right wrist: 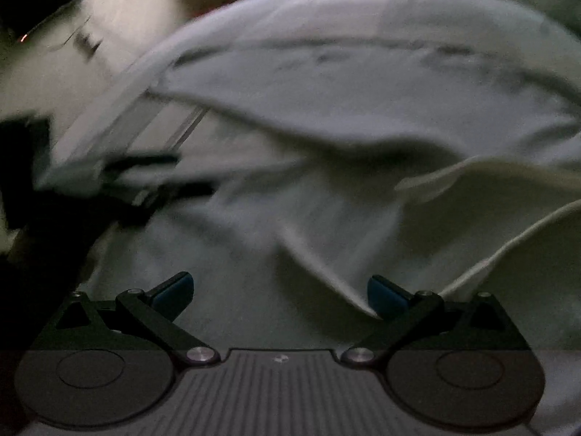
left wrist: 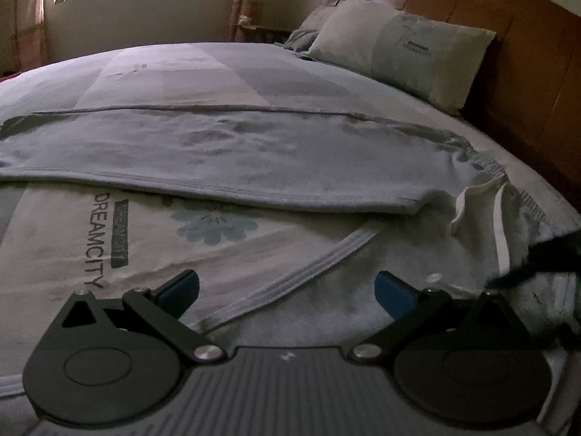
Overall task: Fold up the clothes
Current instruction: 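Smooth the sweatpants and drawstrings with both open grippers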
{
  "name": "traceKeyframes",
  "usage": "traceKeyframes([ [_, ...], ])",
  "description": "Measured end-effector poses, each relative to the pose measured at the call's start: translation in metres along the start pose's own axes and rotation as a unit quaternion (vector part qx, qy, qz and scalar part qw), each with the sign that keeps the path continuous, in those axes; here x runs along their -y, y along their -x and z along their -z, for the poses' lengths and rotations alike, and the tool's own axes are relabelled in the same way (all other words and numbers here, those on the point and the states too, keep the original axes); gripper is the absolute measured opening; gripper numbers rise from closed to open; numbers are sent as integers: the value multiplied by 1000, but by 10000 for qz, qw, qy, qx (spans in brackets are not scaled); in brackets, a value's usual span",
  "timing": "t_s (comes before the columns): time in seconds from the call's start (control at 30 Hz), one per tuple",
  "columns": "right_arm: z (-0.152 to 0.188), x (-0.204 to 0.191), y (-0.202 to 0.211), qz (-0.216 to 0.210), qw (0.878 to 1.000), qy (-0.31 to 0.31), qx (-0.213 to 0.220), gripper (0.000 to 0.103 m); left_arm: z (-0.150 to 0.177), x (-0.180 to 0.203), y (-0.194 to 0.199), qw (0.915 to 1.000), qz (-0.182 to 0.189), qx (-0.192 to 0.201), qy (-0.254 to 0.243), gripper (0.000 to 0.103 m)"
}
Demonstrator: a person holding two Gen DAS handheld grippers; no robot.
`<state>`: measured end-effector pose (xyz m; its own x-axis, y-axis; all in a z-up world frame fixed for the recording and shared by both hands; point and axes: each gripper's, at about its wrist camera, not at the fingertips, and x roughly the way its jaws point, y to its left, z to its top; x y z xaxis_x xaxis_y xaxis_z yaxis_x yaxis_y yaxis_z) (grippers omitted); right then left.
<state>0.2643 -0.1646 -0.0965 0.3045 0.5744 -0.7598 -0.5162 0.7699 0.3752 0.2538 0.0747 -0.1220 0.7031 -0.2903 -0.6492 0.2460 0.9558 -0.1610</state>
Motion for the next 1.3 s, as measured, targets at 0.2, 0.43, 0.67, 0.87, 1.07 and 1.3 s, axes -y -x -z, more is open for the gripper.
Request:
traceKeyframes([
  [0.2, -12, -7, 27, 200, 9979, 452, 417, 103, -1, -4, 3, 9999, 81, 56, 84, 102],
  [0.43, -63, 39, 5, 1396, 9849, 504, 886, 103, -1, -4, 2, 9999, -15, 75, 119, 102],
  [0.67, -40, 56, -8, 1435, 9892, 157, 273, 103, -1, -3, 1, 9999, -105, 46, 83, 102],
  [0.87, 14, 10, 26, 1174, 9920, 349, 304, 103, -1, -1, 1, 10000, 0, 48, 83, 102],
  [1.07, 65, 5, 37, 1406, 9893, -168, 336, 103, -3, 14, 5, 9999, 66, 64, -44, 102],
  [1.3, 90, -14, 19, 2106, 9750, 204, 683, 103, -6, 68, 3, 9999, 102, 49, -24, 102],
])
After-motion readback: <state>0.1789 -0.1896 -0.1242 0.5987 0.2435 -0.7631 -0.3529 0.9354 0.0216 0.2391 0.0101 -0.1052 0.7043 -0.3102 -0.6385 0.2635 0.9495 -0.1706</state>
